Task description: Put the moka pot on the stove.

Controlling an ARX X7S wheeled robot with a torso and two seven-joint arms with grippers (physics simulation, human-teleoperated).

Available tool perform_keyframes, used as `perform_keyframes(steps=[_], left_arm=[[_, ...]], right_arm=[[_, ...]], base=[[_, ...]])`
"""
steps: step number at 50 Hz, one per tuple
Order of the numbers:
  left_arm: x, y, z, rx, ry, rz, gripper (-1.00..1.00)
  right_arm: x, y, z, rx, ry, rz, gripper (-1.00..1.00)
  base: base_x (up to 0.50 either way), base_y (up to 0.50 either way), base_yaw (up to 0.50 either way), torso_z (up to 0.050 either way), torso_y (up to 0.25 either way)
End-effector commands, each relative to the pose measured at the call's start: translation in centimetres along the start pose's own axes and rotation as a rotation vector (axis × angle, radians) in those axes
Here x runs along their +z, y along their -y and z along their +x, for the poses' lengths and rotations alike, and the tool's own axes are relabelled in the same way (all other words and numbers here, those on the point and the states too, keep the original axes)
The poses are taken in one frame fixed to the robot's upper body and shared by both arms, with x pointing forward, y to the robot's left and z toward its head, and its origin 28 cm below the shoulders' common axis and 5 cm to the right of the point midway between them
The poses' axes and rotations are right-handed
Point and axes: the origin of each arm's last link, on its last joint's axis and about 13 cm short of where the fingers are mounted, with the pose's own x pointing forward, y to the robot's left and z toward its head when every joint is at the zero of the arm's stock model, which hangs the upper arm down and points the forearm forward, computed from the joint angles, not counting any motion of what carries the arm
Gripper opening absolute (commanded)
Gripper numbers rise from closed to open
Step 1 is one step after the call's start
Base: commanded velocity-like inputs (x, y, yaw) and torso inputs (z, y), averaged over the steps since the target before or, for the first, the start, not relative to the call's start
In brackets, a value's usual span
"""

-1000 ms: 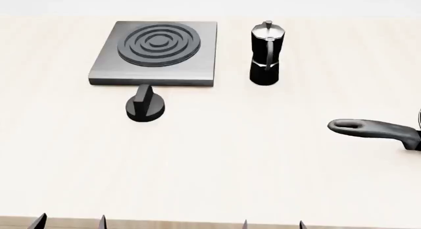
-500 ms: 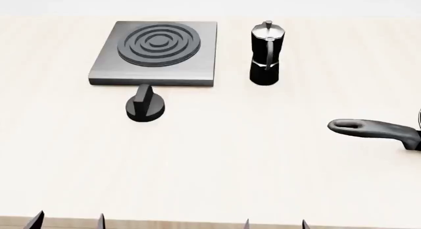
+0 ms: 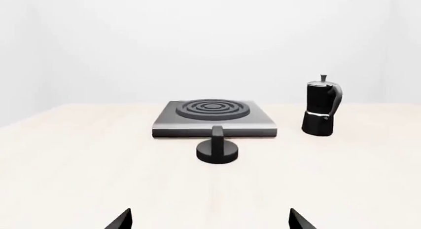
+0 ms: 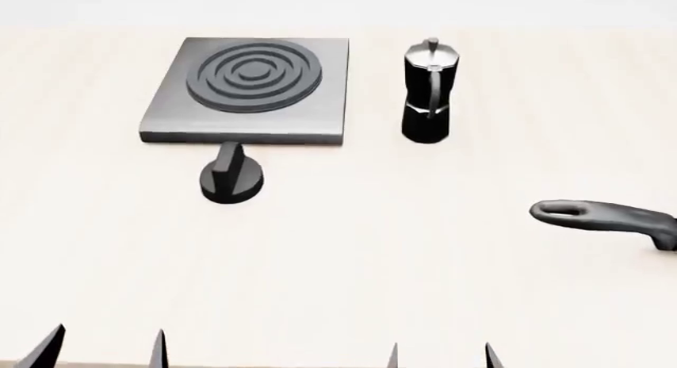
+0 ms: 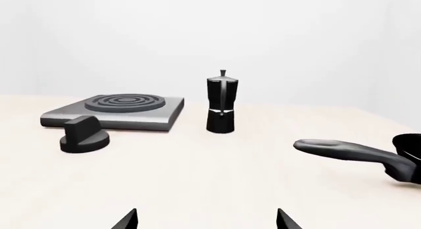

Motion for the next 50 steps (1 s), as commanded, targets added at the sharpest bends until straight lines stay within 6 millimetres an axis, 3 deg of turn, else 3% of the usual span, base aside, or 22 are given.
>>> perform_keyframes(steps=[1,50], left_arm=[[0.31,0.02,0.02,-0.001,0.012,-0.001,1.00],[-0.25,0.18,-0.09,-0.021,0.000,0.011,1.00]], right_arm=[[-0.01,0.01,0.04,0.006,0.022,-0.002,1.00],[-0.01,0.03,0.07,0.012,0.036,-0.020,1.00]], base=[[0.15,0.00,0.00,0.000,0.000],[0.21,0.00,0.00,0.000,0.000]])
